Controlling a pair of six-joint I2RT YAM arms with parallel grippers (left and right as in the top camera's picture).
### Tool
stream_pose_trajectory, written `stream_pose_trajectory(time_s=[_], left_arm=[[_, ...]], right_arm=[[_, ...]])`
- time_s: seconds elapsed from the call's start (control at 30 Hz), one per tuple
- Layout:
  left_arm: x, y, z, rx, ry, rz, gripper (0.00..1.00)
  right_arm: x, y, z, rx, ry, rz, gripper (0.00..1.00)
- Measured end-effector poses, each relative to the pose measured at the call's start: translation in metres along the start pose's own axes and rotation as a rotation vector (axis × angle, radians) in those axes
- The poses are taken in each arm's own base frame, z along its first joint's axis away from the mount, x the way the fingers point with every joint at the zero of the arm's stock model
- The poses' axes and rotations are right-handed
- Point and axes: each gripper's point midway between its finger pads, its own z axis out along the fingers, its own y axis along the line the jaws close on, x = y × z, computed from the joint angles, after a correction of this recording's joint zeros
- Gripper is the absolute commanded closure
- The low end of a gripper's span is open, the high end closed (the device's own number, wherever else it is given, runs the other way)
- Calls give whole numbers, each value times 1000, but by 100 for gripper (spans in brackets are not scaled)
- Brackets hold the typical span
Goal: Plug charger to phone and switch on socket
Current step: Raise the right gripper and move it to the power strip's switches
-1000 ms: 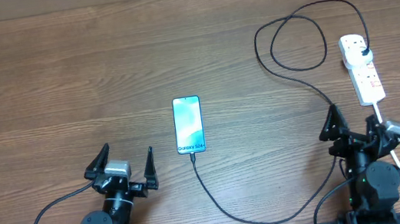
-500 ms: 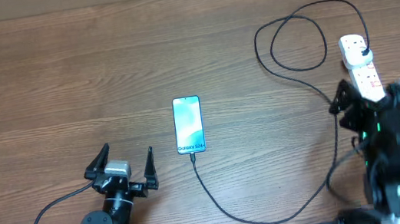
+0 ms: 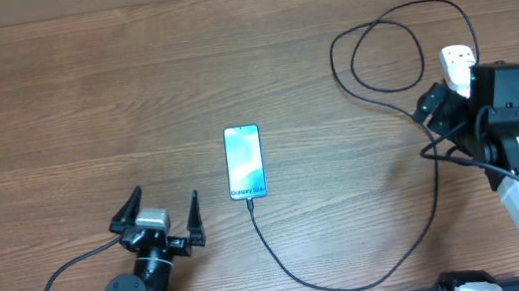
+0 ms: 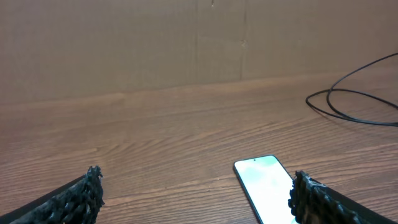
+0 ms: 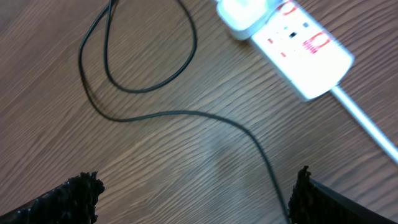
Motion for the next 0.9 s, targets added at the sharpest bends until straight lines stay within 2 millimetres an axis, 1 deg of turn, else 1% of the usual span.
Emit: stream_pose_trajectory(time_s=[0.3, 0.4, 0.47, 0.57, 0.6, 0.67, 0.7, 0.73, 0.83, 0.9], left_arm=[[0, 0, 0, 0, 0, 0, 0], [0, 0, 0, 0, 0, 0, 0], [0, 0, 0, 0, 0, 0, 0], [0, 0, 0, 0, 0, 0, 0], [0, 0, 0, 0, 0, 0, 0], [0, 0, 0, 0, 0, 0, 0], [0, 0, 0, 0, 0, 0, 0], [0, 0, 0, 0, 0, 0, 0], [0, 0, 0, 0, 0, 0, 1], [0, 0, 0, 0, 0, 0, 0]], right_arm=[[8, 13, 0, -74, 50, 19, 0], [5, 14, -9, -77, 69, 92, 0], [5, 7, -19, -52, 98, 145, 0], [7, -13, -39, 14, 152, 235, 0], [6, -17, -42, 26, 157, 254, 0], [2, -20, -43, 26, 145, 283, 0], [-2, -19, -42, 18, 131, 295, 6], [-4, -18, -42, 12, 126, 298, 16], [-5, -18, -41, 13, 125, 305, 51], [-7, -20, -38, 27, 119, 312, 64]])
